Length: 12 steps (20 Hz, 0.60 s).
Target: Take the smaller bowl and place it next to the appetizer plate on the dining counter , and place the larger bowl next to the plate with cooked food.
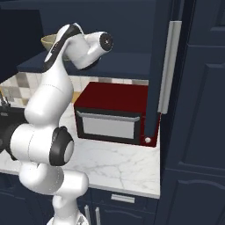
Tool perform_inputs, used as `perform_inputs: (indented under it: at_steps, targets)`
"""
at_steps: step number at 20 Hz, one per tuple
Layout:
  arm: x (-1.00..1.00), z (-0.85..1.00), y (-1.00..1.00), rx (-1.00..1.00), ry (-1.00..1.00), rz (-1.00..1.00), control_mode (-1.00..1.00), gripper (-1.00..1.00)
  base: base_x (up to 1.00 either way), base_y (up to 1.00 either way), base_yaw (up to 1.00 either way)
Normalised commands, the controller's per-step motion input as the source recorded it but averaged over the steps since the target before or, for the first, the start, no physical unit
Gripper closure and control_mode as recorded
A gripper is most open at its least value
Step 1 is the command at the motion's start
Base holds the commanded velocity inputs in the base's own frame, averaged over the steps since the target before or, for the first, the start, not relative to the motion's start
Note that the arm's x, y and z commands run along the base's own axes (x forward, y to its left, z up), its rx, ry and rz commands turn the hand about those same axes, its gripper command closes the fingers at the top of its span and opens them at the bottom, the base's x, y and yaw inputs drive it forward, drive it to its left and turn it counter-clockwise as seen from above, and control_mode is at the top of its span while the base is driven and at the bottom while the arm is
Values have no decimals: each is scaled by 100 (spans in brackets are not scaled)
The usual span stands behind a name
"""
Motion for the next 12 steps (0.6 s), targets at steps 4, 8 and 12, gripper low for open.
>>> perform_inputs:
  at_steps: [4, 8, 12]
  targets:
    - [63, 0, 47, -10, 20, 4, -100, -100, 0, 0, 0]
    - [43, 0, 34, -14, 13, 0, -100, -100, 0, 0, 0]
    - [3, 0, 25, -18, 4, -1, -100, 100, 0, 0, 0]
